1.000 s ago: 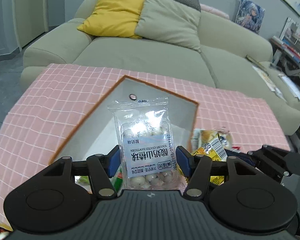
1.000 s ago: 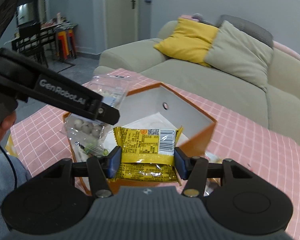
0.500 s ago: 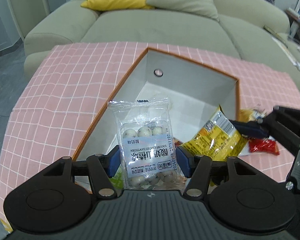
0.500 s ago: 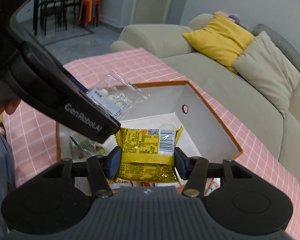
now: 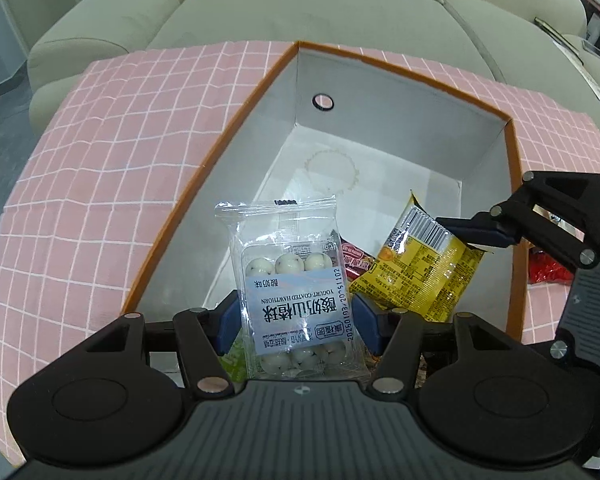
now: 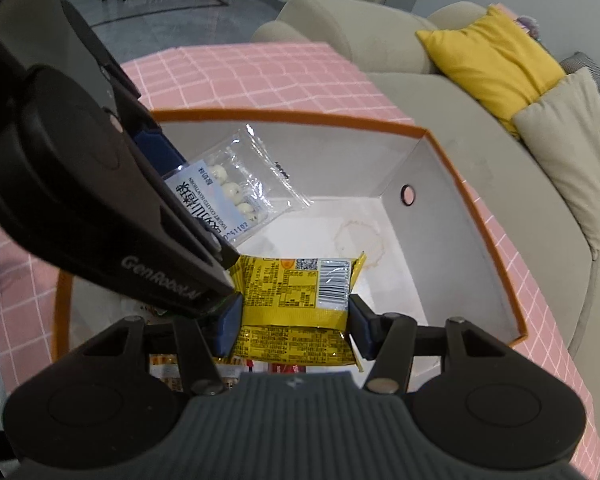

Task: Organize snacks
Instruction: 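Carry both bags over the box and open both tools to drop them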

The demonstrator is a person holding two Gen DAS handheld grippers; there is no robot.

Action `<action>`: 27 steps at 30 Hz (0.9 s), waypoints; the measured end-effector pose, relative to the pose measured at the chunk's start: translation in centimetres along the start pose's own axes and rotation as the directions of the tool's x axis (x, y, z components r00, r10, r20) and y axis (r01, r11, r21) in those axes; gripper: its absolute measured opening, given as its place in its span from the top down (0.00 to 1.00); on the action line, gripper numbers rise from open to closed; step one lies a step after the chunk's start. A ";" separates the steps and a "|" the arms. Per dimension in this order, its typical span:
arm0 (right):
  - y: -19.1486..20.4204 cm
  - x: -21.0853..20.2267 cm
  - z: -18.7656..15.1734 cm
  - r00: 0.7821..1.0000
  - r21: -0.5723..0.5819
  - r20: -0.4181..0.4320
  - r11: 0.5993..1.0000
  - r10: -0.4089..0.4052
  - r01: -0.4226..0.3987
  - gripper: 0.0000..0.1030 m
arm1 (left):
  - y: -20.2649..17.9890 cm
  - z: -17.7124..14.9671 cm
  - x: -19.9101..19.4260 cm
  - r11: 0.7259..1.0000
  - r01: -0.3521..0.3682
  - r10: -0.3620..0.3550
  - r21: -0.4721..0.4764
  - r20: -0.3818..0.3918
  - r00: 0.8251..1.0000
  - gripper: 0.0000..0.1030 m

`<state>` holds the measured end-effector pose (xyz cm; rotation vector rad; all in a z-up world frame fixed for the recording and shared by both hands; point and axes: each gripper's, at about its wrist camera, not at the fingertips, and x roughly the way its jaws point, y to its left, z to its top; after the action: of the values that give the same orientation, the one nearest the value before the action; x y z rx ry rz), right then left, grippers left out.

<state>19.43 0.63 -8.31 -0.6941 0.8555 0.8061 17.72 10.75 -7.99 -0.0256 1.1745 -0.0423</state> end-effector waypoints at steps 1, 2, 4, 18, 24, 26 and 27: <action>0.0 0.3 0.0 1.000 -0.004 -0.009 1.000 0.001 -0.001 0.48 | 0.0 0.0 0.3 1.000 0.000 0.000 0.003 -0.008 1.000 0.35; 0.0 0.6 0.1 1.000 -0.007 -0.018 1.000 0.004 -0.004 0.48 | 0.0 0.1 0.5 1.000 0.000 0.000 0.004 -0.015 1.000 0.35; 0.0 1.2 0.1 0.999 -0.009 -0.034 1.000 0.011 -0.011 0.48 | 0.0 0.2 1.1 1.000 -0.001 0.001 0.008 -0.031 1.000 0.35; -1.1 2.7 -0.6 0.994 0.047 -0.094 0.998 0.053 -0.049 0.44 | 0.1 0.2 2.0 1.000 0.002 -0.001 0.012 -0.066 0.998 0.35; -1.4 1.7 -0.5 0.994 0.072 -0.090 0.996 0.058 -0.051 0.33 | -0.3 0.0 0.6 1.000 -0.006 0.007 0.016 -0.037 0.999 0.31; -1.6 1.0 -0.4 0.995 0.098 -0.080 0.994 0.054 -0.046 0.25 | -0.3 -0.1 -0.2 1.000 -0.008 0.009 0.012 -0.020 1.000 0.31; -1.8 0.8 -0.2 0.996 0.105 -0.071 0.993 0.051 -0.043 0.22 | -0.3 -0.2 -0.5 1.000 -0.010 0.010 0.009 -0.012 1.000 0.31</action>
<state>21.19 -0.19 -8.68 -0.6167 0.9767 0.7763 17.35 10.44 -7.55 -0.0114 1.1868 -0.0394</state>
